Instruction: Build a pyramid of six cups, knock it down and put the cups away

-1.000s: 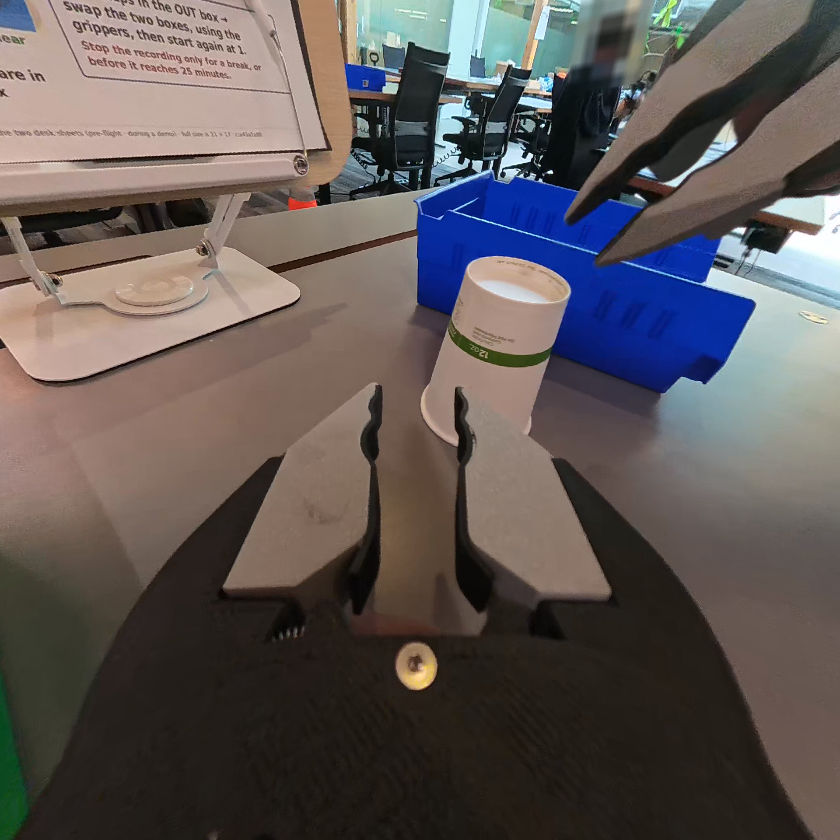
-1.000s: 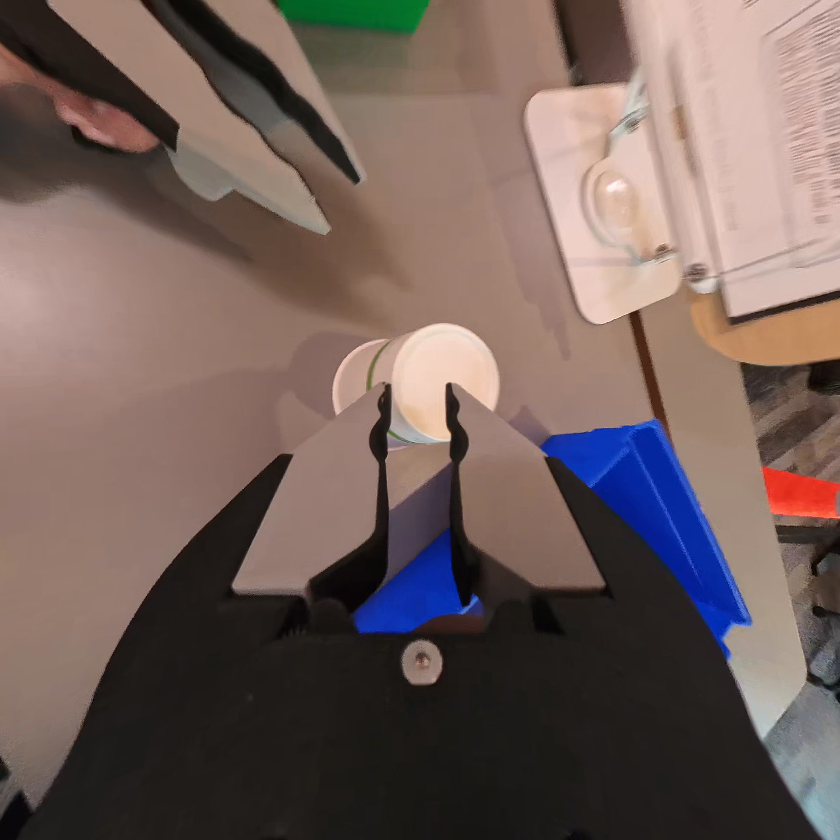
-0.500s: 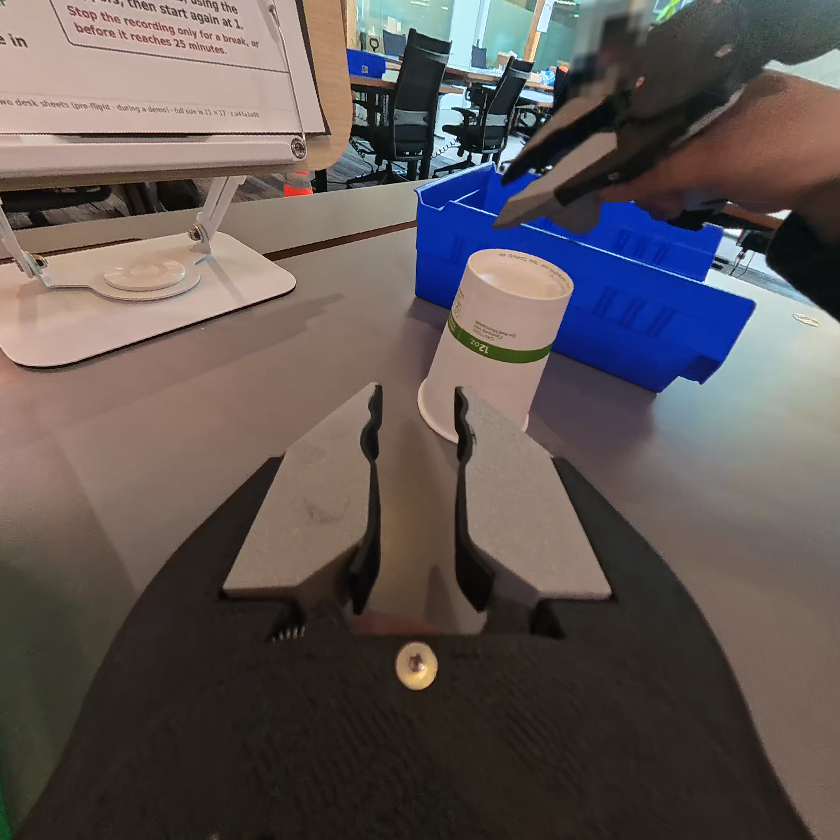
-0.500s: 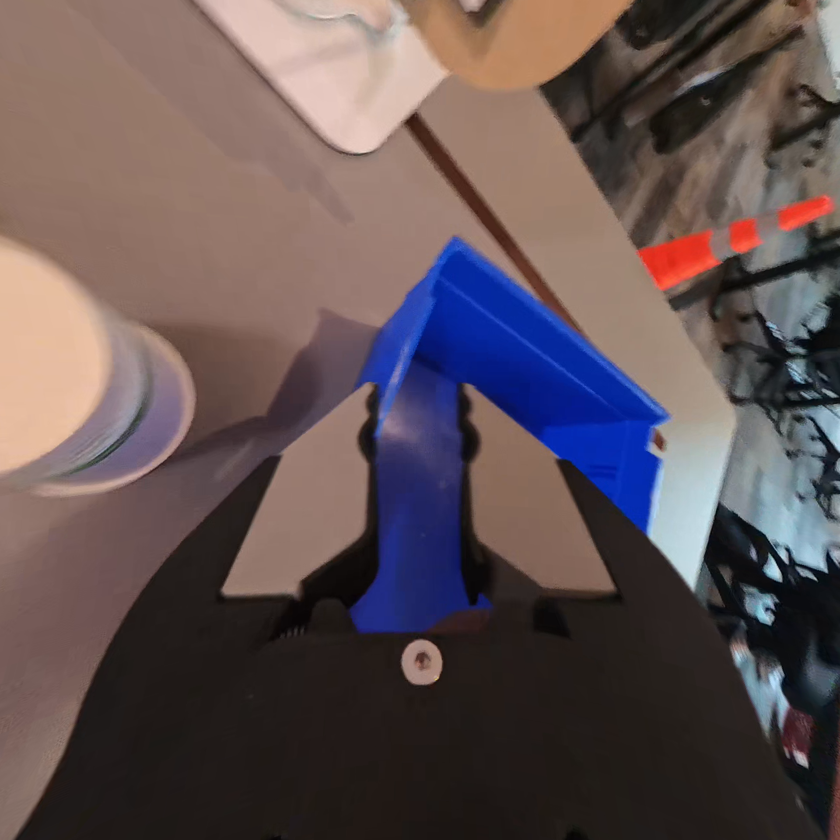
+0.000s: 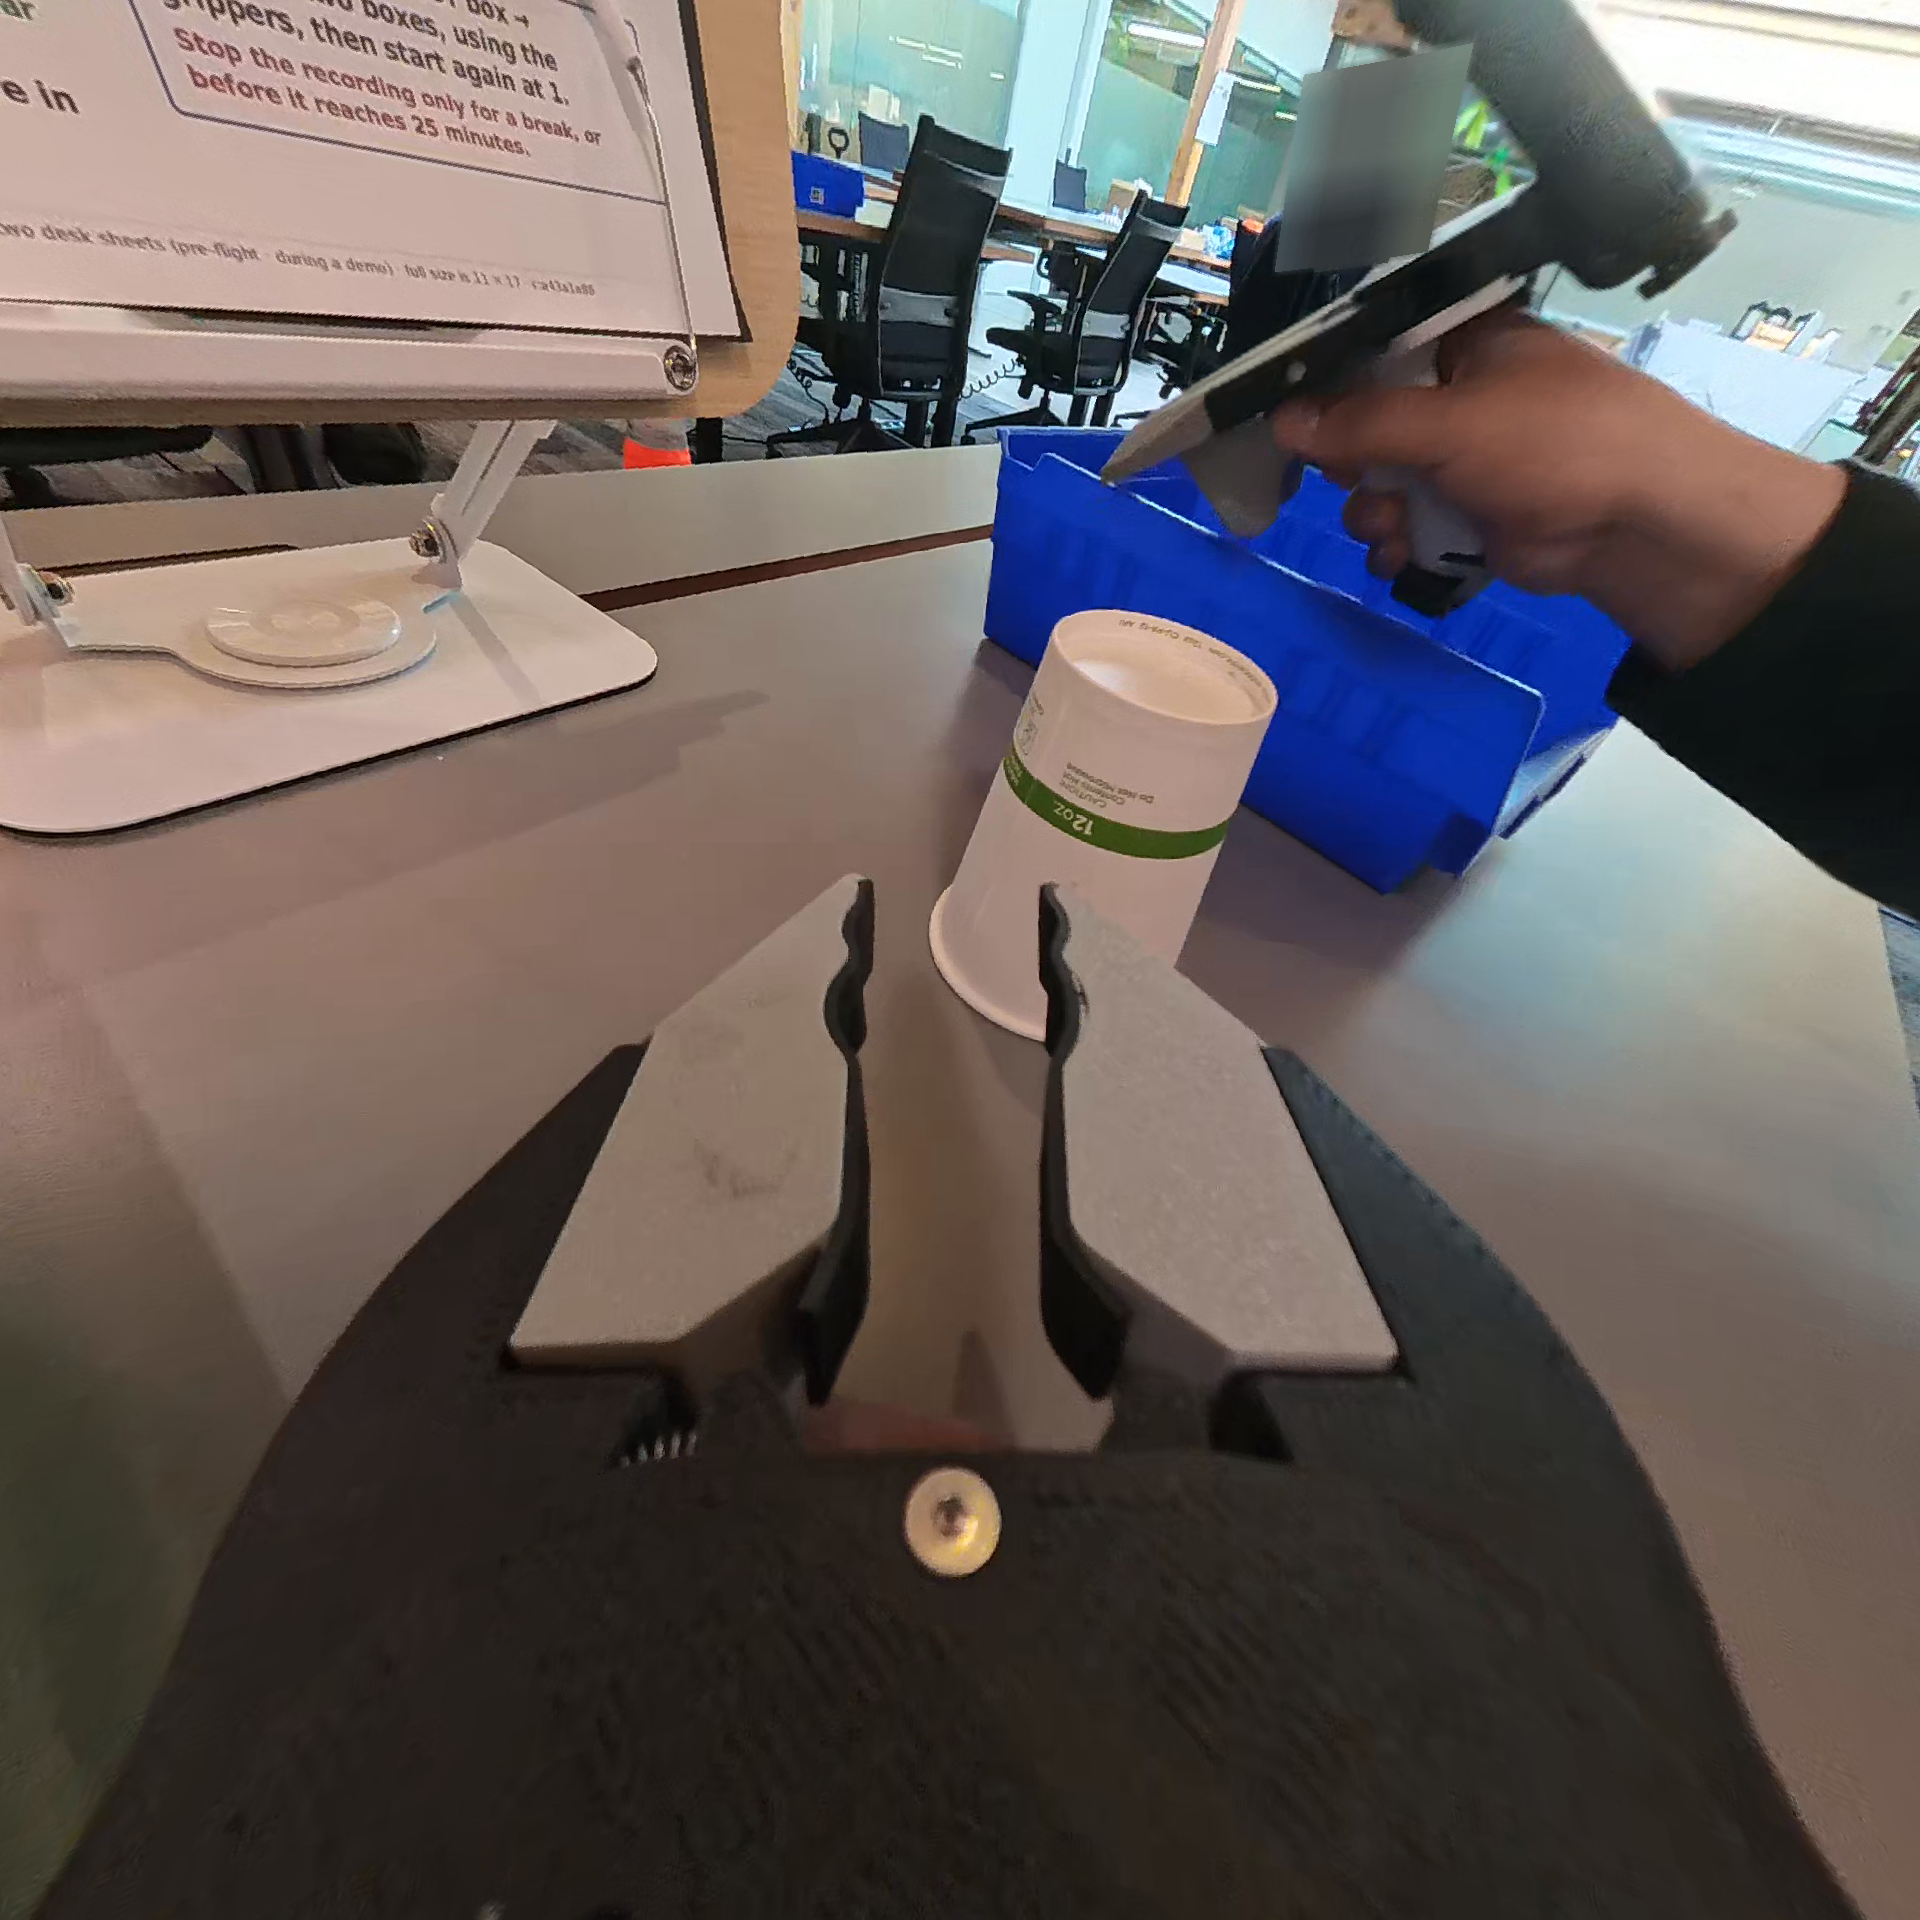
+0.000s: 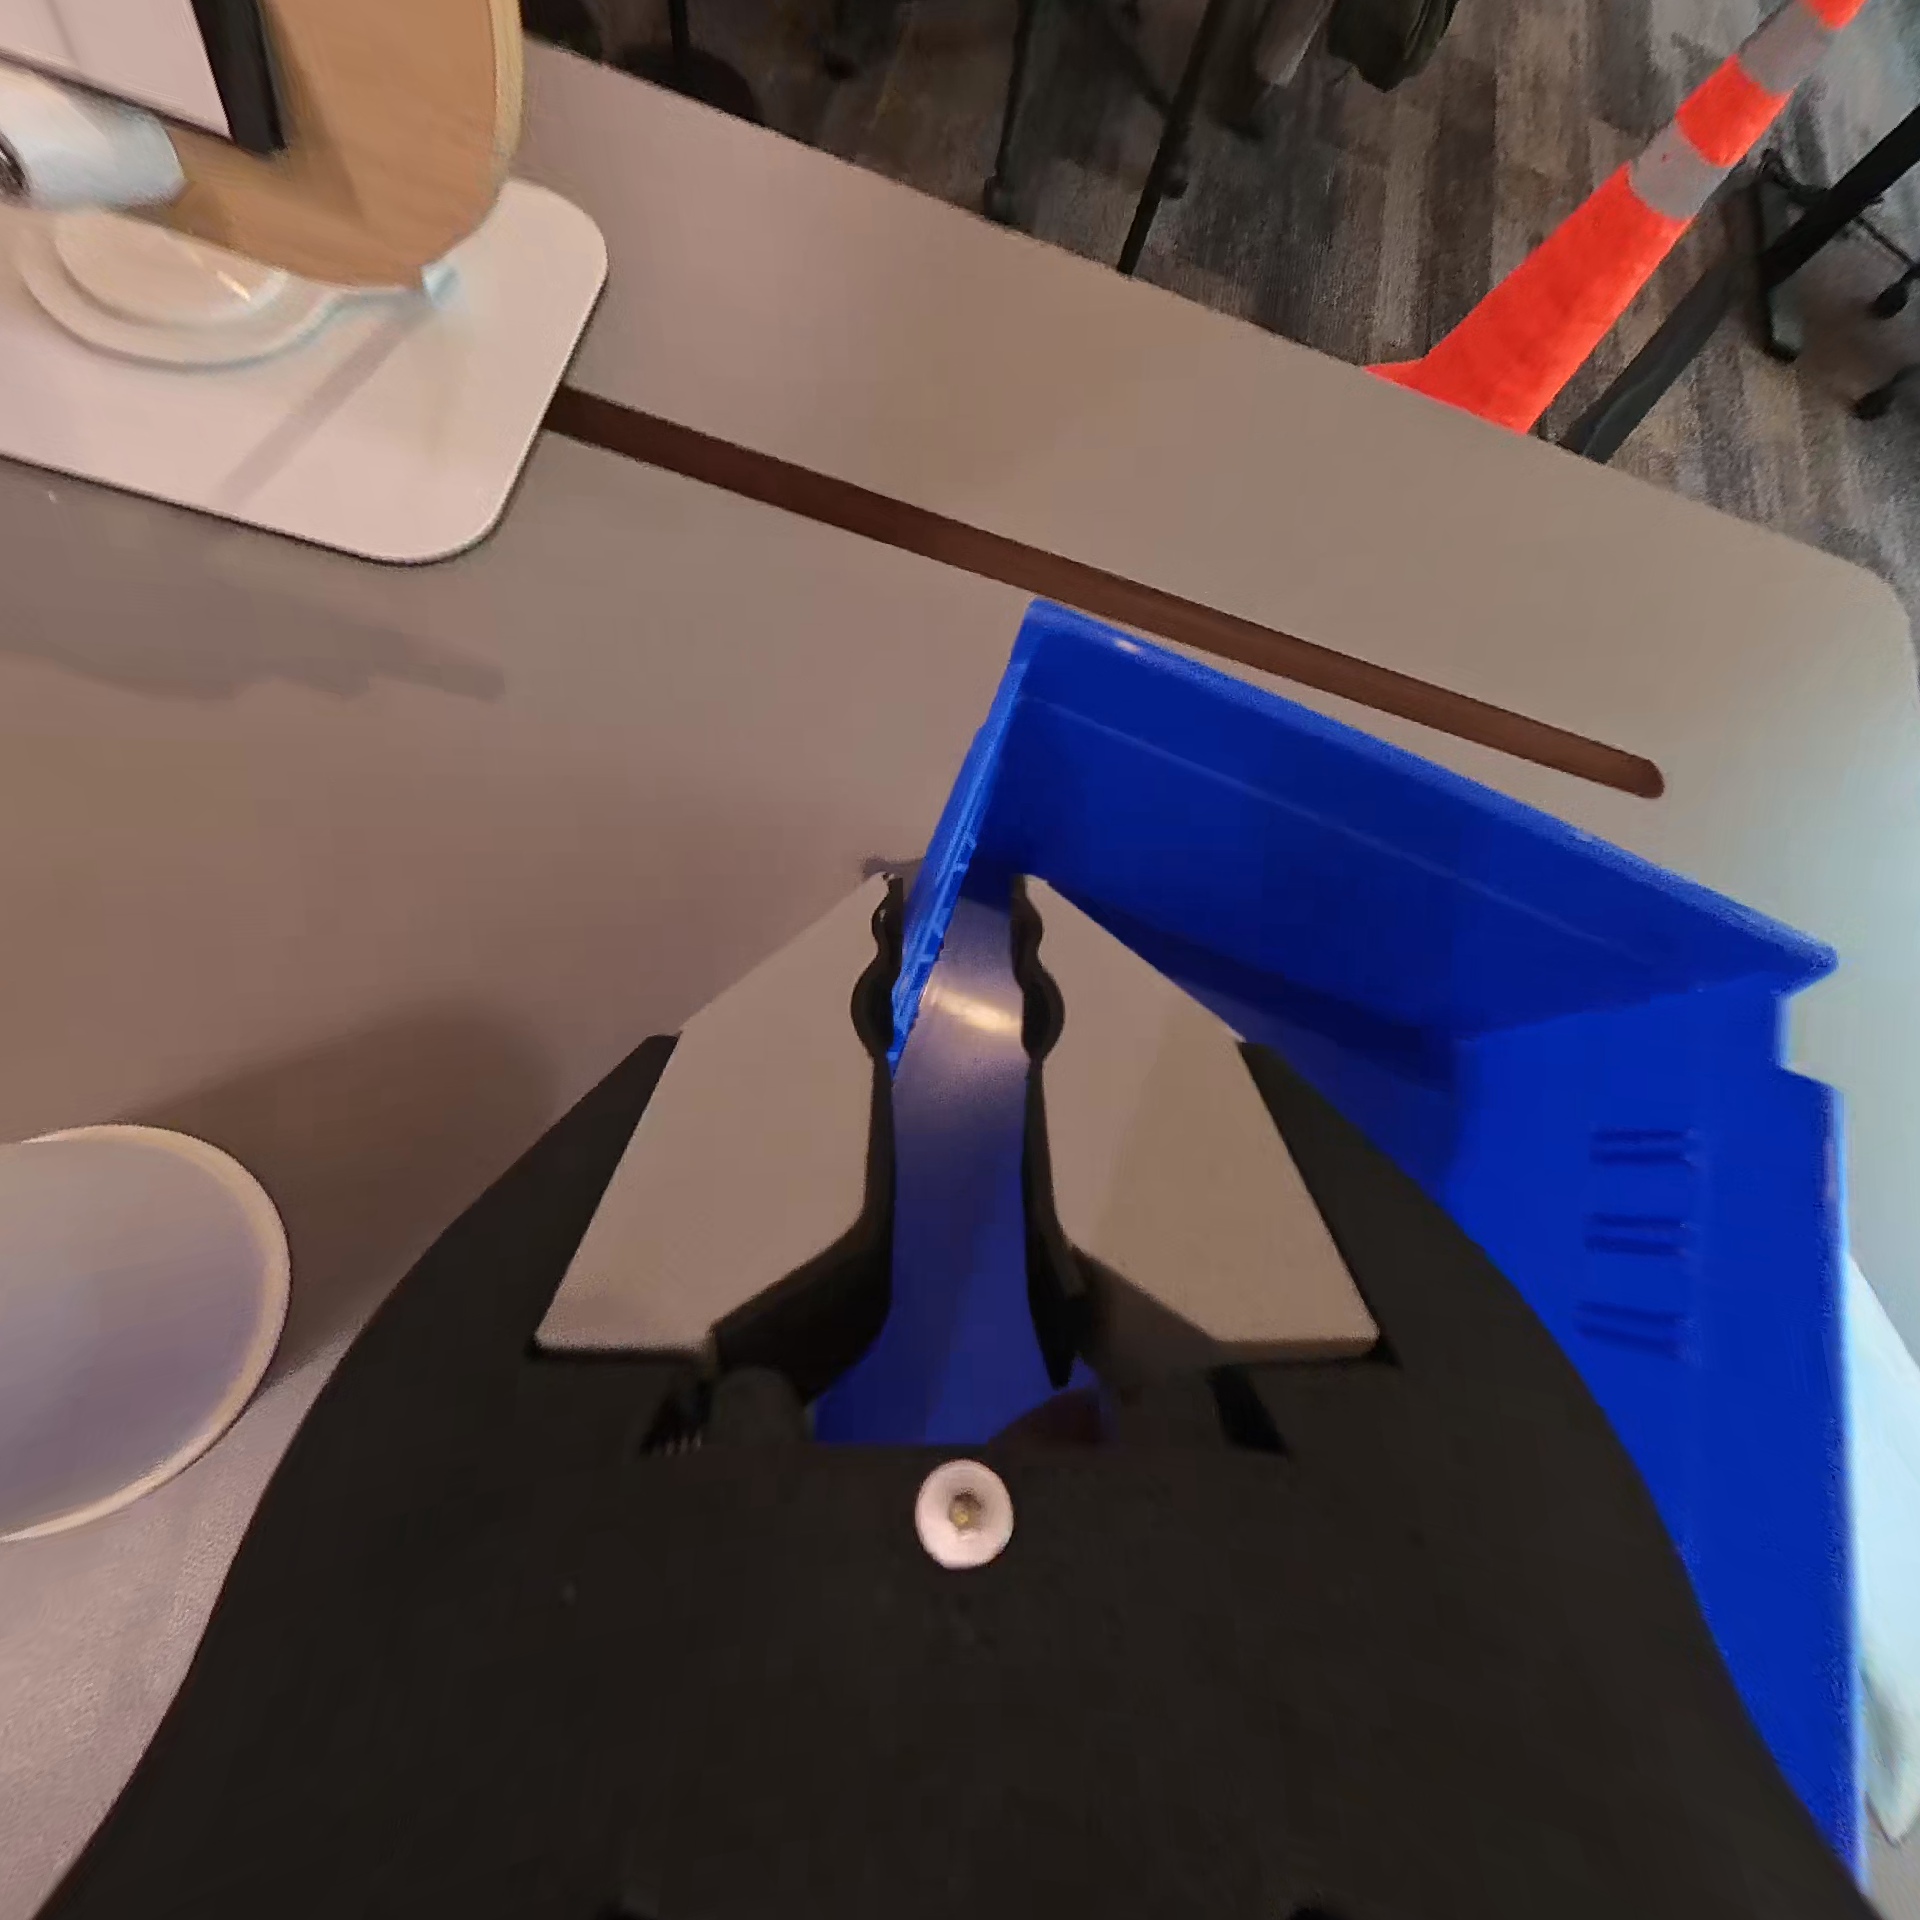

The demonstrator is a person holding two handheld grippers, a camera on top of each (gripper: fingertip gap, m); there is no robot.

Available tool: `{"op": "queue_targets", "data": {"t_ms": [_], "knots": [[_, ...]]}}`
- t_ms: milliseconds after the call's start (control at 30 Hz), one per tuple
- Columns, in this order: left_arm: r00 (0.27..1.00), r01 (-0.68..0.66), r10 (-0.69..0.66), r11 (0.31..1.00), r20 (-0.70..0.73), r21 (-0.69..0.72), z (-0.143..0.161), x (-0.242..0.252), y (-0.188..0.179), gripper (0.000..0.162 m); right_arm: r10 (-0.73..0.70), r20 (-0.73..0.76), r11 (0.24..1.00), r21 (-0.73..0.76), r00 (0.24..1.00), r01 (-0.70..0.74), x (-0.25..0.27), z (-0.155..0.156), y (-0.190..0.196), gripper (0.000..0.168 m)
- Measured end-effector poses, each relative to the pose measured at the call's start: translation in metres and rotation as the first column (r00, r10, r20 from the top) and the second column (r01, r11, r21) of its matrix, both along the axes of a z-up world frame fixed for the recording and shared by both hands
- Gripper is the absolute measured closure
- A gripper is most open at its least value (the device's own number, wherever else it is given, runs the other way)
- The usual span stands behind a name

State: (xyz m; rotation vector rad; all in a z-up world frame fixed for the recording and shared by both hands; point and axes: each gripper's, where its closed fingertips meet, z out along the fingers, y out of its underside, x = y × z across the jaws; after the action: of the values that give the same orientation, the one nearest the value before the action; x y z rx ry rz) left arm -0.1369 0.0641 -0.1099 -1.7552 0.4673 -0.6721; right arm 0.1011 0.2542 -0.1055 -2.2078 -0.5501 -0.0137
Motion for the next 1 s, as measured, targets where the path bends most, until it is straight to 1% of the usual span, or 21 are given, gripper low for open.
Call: {"op": "queue_targets", "data": {"t_ms": [33, 100, 167, 233, 267, 300, 333, 367, 400, 433, 467, 500, 567, 600, 667, 767, 833, 900, 933, 967, 1000], "knots": [[1.000, 0.003, -0.003, 1.000, -0.006, -0.004, -0.001, 0.001, 0.000, 0.133, 0.004, -0.026, 0.999, 0.039, 1.000, -0.003, 0.001, 0.009, -0.001, 0.149], [1.000, 0.008, -0.008, 1.000, -0.030, -0.013, -0.006, 0.004, 0.000, 0.133, 0.048, -0.092, 0.986, 0.163, 0.995, -0.033, -0.007, 0.041, -0.010, 0.148], [0.998, 0.008, -0.009, 1.000, -0.061, -0.015, -0.011, 0.006, 0.001, 0.132, 0.178, -0.169, 0.948, 0.292, 0.969, -0.124, -0.033, 0.076, -0.037, 0.146], [0.996, 0.006, -0.007, 1.000, -0.088, -0.018, -0.015, 0.007, 0.001, 0.131, 0.343, -0.207, 0.889, 0.387, 0.916, -0.245, -0.065, 0.099, -0.077, 0.139], [0.995, 0.004, -0.005, 1.000, -0.099, -0.018, -0.017, 0.008, 0.002, 0.131, 0.409, -0.214, 0.862, 0.409, 0.887, -0.299, -0.080, 0.101, -0.097, 0.134], [0.994, 0.002, -0.003, 1.000, -0.107, -0.016, -0.018, 0.008, 0.002, 0.130, 0.491, -0.236, 0.831, 0.416, 0.839, -0.369, -0.099, 0.100, -0.119, 0.129], [0.994, -0.003, 0.002, 1.000, -0.113, -0.013, -0.019, 0.008, 0.002, 0.127, 0.594, -0.267, 0.780, 0.421, 0.759, -0.463, -0.120, 0.097, -0.145, 0.127], [0.993, -0.010, 0.009, 1.000, -0.118, -0.008, -0.020, 0.007, 0.003, 0.125, 0.667, -0.292, 0.731, 0.432, 0.686, -0.528, -0.134, 0.093, -0.167, 0.127], [0.992, -0.014, 0.014, 1.000, -0.122, -0.003, -0.022, 0.007, 0.004, 0.125, 0.697, -0.303, 0.704, 0.461, 0.650, -0.540, -0.142, 0.090, -0.179, 0.126], [0.992, -0.017, 0.017, 1.000, -0.128, -0.001, -0.024, 0.007, 0.005, 0.125, 0.722, -0.286, 0.671, 0.508, 0.630, -0.540, -0.146, 0.089, -0.188, 0.126], [0.990, -0.018, 0.017, 1.000, -0.137, -0.005, -0.027, 0.008, 0.006, 0.124, 0.732, -0.244, 0.642, 0.561, 0.636, -0.523, -0.146, 0.087, -0.192, 0.129], [0.989, -0.014, 0.012, 1.000, -0.147, -0.012, -0.030, 0.009, 0.006, 0.124, 0.726, -0.198, 0.615, 0.615, 0.658, -0.494, -0.142, 0.085, -0.193, 0.132], [0.986, -0.006, 0.003, 1.000, -0.165, -0.015, -0.032, 0.012, 0.005, 0.123, 0.717, -0.144, 0.565, 0.693, 0.682, -0.448, -0.134, 0.084, -0.198, 0.149], [0.985, -0.004, 0.003, 1.000, -0.173, -0.007, -0.032, 0.014, 0.005, 0.123, 0.726, -0.117, 0.540, 0.708, 0.677, -0.456, -0.133, 0.087, -0.204, 0.147], [0.981, -0.001, 0.002, 1.000, -0.196, 0.006, -0.032, 0.017, 0.003, 0.122, 0.748, -0.095, 0.524, 0.692, 0.656, -0.497, -0.133, 0.082, -0.215, 0.136], [0.973, -0.044, 0.048, 0.999, -0.227, 0.024, -0.032, 0.016, 0.005, 0.111, 0.827, -0.184, 0.518, 0.617, 0.532, -0.592, -0.142, 0.059, -0.235, 0.135], [0.967, -0.087, 0.085, 0.996, -0.239, 0.001, -0.028, 0.013, 0.004, 0.109, 0.856, -0.211, 0.505, 0.542, 0.473, -0.672, -0.151, 0.043, -0.246, 0.133], [0.975, -0.142, 0.134, 0.989, -0.179, -0.036, -0.010, 0.010, -0.006, 0.092, 0.869, -0.202, 0.490, 0.484, 0.452, -0.725, -0.158, 0.030, -0.255, 0.130], [0.982, -0.134, 0.127, 0.990, -0.140, -0.040, 0.003, 0.011, -0.017, 0.090, 0.877, -0.200, 0.478, 0.455, 0.437, -0.751, -0.162, 0.022, -0.261, 0.125], [0.985, -0.124, 0.120, 0.992, -0.123, -0.022, 0.017, 0.008, -0.027, 0.090, 0.892, -0.203, 0.452, 0.415, 0.404, -0.790, -0.166, 0.013, -0.270, 0.125], [0.982, -0.142, 0.143, 0.990, -0.122, 0.013, 0.032, 0.000, -0.035, 0.089, 0.909, -0.207, 0.416, 0.368, 0.362, -0.832, -0.171, 0.003, -0.281, 0.128]]}}
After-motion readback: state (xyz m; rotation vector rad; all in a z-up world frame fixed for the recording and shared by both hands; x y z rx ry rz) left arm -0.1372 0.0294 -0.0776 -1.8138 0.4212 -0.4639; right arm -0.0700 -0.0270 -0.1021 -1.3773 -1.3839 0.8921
